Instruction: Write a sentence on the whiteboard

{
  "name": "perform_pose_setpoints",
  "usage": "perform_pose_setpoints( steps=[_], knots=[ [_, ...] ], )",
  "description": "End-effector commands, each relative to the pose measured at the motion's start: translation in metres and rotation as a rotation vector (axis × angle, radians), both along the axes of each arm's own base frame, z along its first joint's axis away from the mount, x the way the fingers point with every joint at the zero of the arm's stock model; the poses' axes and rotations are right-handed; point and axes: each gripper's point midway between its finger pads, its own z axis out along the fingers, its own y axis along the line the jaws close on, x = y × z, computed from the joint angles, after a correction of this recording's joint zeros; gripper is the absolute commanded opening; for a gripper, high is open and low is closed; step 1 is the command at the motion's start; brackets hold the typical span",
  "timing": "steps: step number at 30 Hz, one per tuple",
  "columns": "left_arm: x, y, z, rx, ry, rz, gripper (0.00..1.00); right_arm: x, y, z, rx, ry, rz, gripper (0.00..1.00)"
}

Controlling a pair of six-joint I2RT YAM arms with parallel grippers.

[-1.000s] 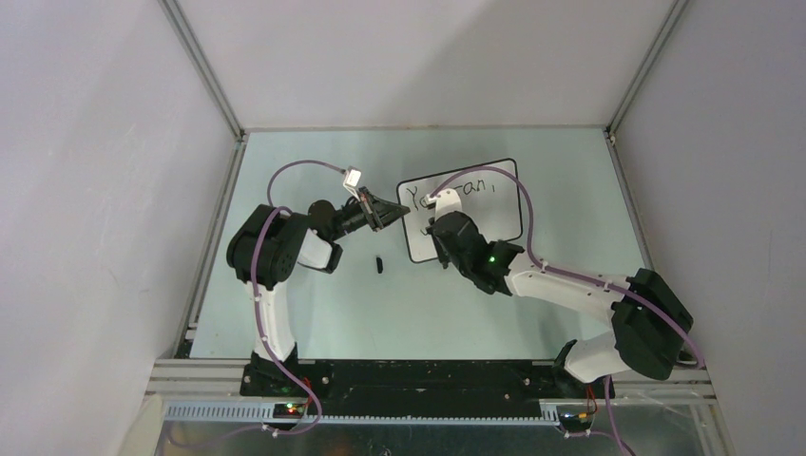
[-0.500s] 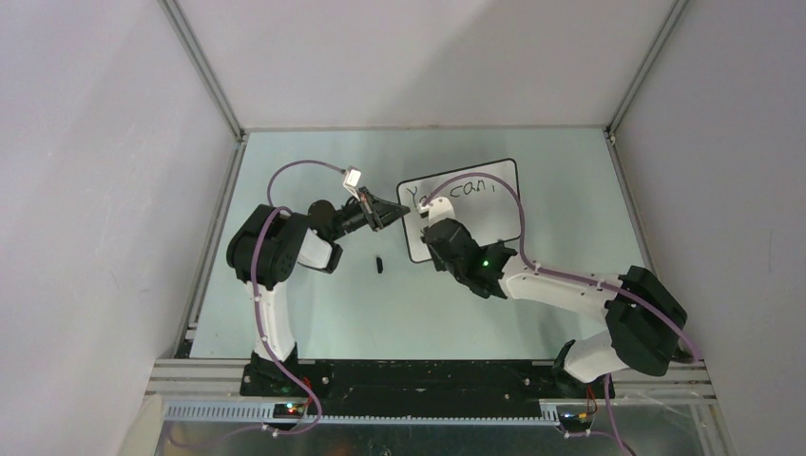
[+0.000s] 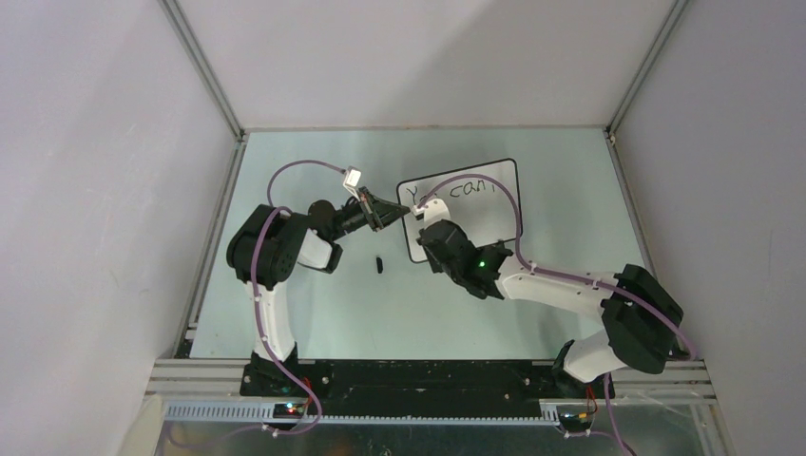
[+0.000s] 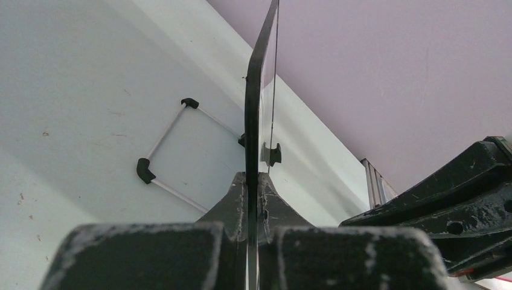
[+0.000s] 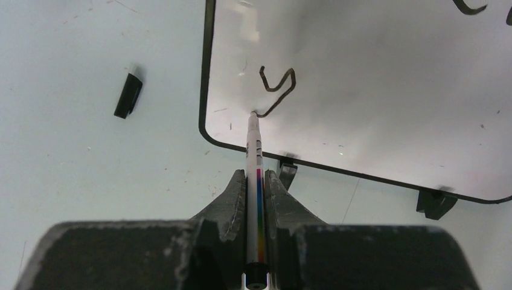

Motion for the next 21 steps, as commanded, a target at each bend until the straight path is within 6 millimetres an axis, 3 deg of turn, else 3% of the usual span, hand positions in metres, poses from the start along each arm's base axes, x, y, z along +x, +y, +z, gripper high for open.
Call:
perform_pose_setpoints(
  steps=[1, 12, 21],
  knots=[
    [-0.001, -0.002, 0.02, -0.019, -0.085, -0.026, 0.0, 0.011, 0.02, 0.025, 0.067, -0.046, 0.01, 0.0],
    [-0.001, -0.002, 0.02, -0.018, -0.084, -0.026, 0.0, 0.004, 0.018, 0.04, 0.084, -0.06, 0.022, 0.0],
    [-0.001, -0.002, 0.019, -0.018, -0.083, -0.027, 0.0, 0.005, -0.009, 0.062, 0.121, -0.109, -0.012, 0.0]
  ],
)
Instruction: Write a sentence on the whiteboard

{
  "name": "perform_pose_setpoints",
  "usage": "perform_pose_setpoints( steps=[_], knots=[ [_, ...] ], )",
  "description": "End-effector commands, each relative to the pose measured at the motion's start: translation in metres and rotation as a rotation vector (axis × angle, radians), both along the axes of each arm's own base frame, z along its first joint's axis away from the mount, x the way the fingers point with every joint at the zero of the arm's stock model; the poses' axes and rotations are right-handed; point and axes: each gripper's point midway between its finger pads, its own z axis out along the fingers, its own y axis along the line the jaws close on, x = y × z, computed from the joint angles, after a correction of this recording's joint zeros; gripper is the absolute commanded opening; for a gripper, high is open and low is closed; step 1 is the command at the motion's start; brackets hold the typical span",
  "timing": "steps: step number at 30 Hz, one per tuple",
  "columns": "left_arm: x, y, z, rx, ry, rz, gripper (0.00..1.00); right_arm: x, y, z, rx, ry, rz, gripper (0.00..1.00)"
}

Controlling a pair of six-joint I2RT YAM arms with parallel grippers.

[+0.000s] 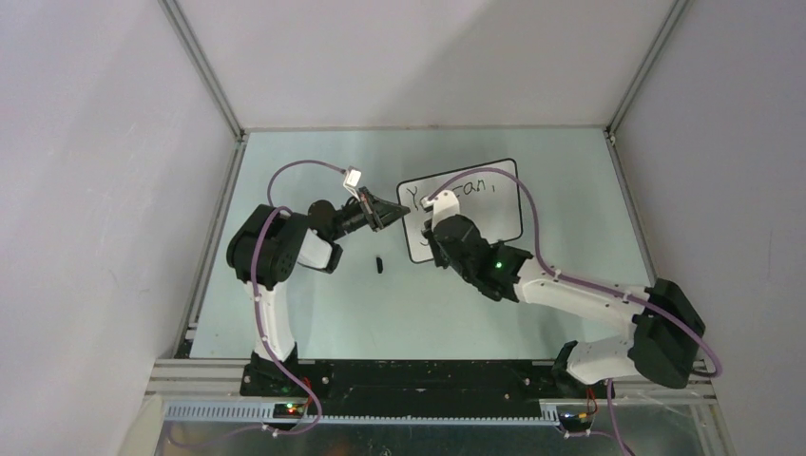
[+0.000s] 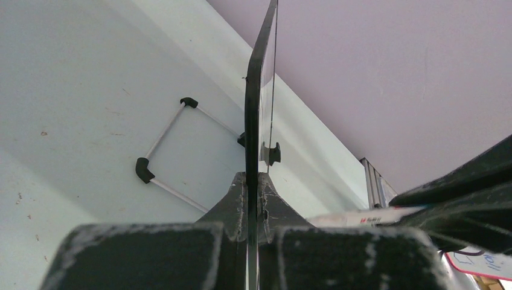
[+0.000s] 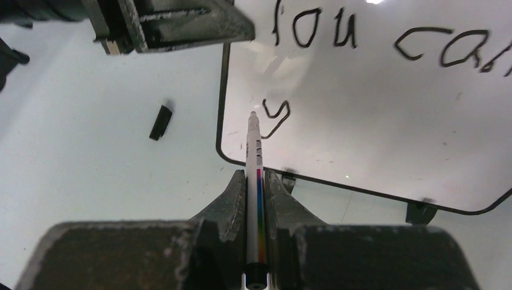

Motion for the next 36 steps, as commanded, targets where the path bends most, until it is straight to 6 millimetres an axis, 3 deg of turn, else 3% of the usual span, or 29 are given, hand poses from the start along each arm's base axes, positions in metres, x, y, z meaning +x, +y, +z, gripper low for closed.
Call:
perform_pose_setpoints(
  steps=[1, 11, 36],
  knots=[
    [0.0, -0.002, 0.02, -0.019, -0.084, -0.024, 0.0, 0.01, -0.014, 0.021, 0.034, -0.048, -0.044, 0.0],
    [0.0, -0.001, 0.02, -0.018, -0.086, -0.022, 0.0, 0.024, -0.027, 0.014, 0.049, -0.021, -0.102, 0.0],
    [0.0, -0.002, 0.019, -0.018, -0.081, -0.024, 0.0, 0.032, -0.028, -0.001, 0.02, 0.004, -0.12, 0.0]
  ],
)
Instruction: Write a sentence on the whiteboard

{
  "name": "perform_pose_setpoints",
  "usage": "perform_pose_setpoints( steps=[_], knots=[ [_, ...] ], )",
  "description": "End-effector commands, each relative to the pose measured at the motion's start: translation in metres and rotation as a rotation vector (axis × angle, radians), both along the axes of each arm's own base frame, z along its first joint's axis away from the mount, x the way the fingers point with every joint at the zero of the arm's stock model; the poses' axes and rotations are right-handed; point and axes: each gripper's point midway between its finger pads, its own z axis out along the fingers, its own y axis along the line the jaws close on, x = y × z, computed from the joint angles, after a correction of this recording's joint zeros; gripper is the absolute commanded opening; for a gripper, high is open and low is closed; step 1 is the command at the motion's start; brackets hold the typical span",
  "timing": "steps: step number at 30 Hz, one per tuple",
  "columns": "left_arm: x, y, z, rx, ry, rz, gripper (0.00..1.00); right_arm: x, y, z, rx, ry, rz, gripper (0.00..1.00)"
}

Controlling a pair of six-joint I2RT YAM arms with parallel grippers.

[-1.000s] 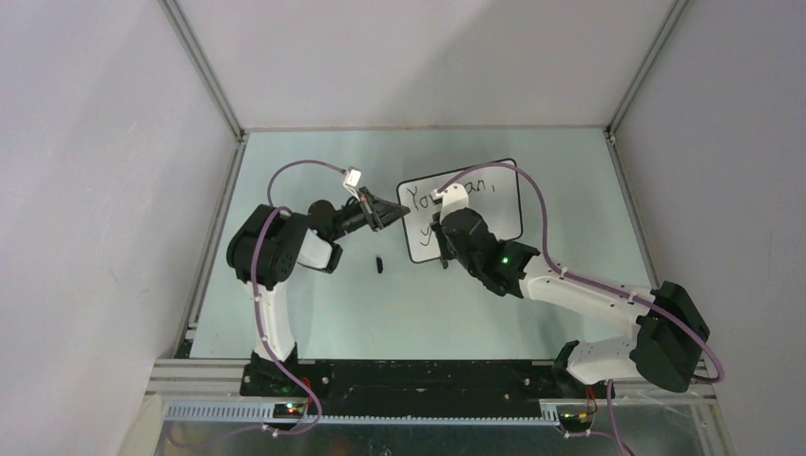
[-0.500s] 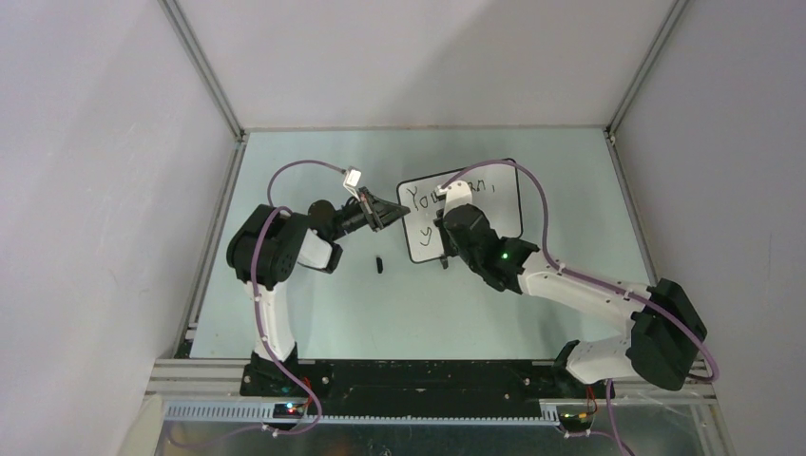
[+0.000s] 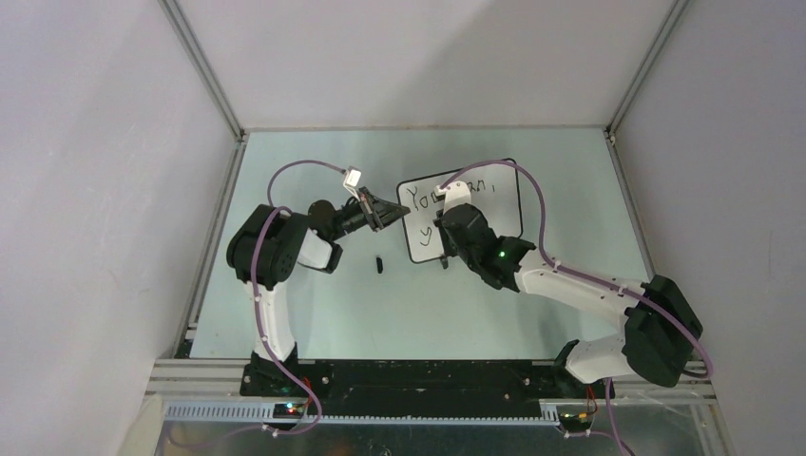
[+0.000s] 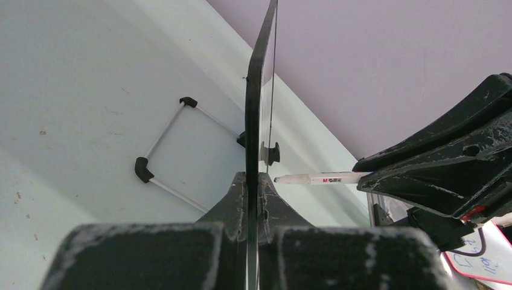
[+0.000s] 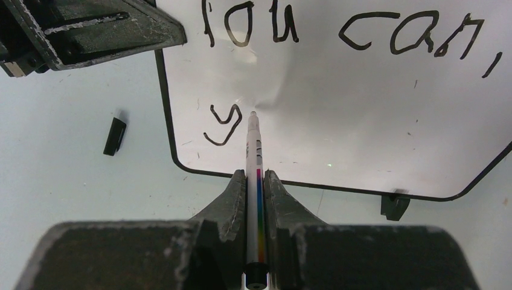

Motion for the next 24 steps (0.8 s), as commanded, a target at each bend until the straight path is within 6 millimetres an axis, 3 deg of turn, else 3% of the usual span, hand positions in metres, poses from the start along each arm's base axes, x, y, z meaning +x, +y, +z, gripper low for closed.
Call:
perform_pose_setpoints(
  steps=[1, 24],
  knots=[
    [0.0005, -0.0016, 0.0193, -0.017, -0.087, -0.023, 0.0, 0.0045, 0.0014, 0.0023, 0.019, -0.008, -0.014, 0.0],
    [-0.0001, -0.0015, 0.0194, -0.016, -0.089, -0.024, 0.0, 0.0114, 0.0017, -0.0011, 0.008, -0.008, -0.031, 0.0]
  ],
)
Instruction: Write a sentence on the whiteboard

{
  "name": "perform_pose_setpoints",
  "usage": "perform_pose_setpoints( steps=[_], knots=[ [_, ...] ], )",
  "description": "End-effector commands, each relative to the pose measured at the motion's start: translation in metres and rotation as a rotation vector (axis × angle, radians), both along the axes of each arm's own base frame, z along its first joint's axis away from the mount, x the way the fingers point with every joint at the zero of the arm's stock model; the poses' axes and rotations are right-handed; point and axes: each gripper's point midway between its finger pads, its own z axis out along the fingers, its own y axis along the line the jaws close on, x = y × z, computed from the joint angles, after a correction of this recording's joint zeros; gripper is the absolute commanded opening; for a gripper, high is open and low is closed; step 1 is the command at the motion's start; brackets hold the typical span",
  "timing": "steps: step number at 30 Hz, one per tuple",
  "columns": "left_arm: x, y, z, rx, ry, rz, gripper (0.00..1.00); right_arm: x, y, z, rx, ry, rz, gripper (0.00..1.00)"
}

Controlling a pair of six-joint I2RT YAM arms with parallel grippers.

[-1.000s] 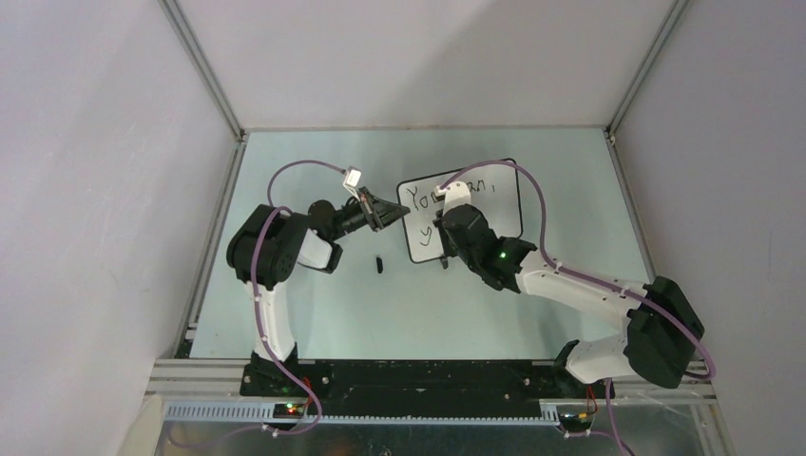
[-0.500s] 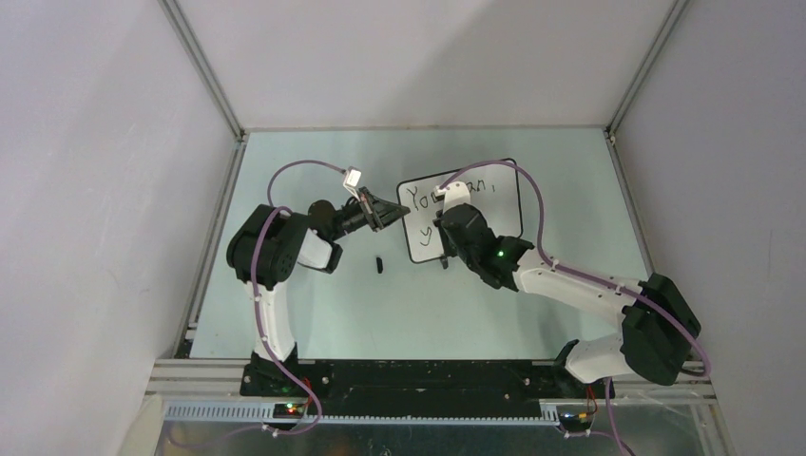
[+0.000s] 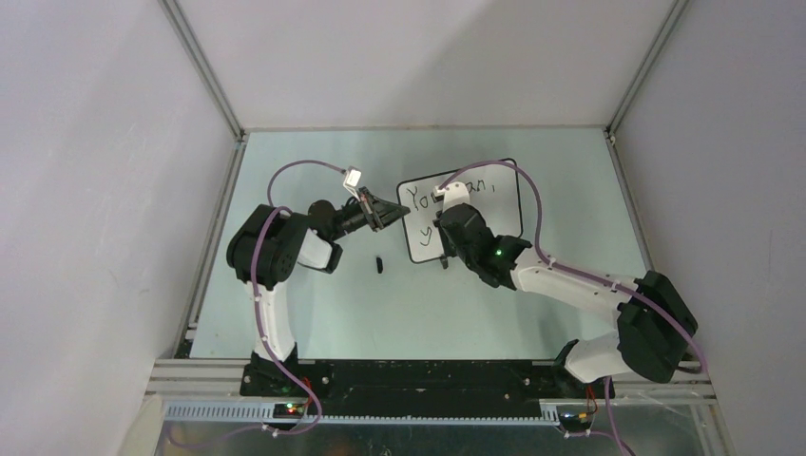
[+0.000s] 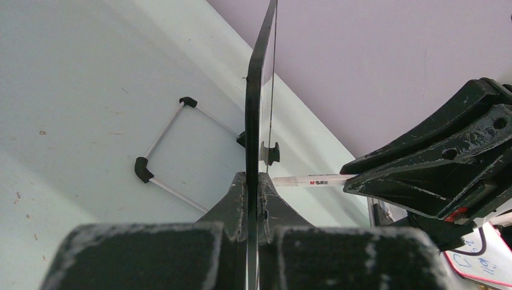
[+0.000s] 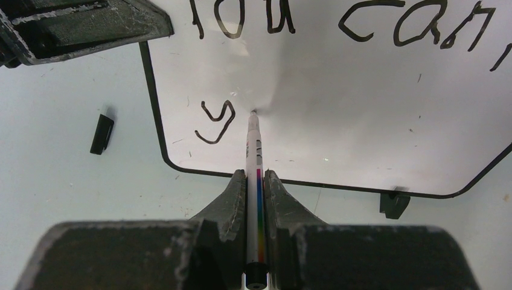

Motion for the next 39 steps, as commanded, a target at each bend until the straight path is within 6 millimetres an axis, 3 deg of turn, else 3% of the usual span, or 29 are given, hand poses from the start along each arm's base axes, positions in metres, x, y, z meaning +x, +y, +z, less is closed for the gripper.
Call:
perform_pose_setpoints(
  steps=[1, 11, 24, 39],
  knots=[
    [0.0, -0.002, 0.02, -0.016, -0.089, -0.024, 0.0, 0.008, 0.004, 0.009, 0.027, -0.025, -0.02, 0.0],
    [0.0, -0.002, 0.019, -0.016, -0.088, -0.025, 0.0, 0.012, 0.002, 0.009, 0.021, -0.04, -0.044, 0.0],
    [0.0, -0.002, 0.019, -0.015, -0.089, -0.025, 0.0, 0.005, 0.016, 0.004, 0.022, -0.02, 0.03, 0.0],
    [0.0, -0.002, 0.019, -0.015, -0.091, -0.026, 0.0, -0.004, 0.004, -0.008, -0.04, 0.021, 0.004, 0.0]
  ],
)
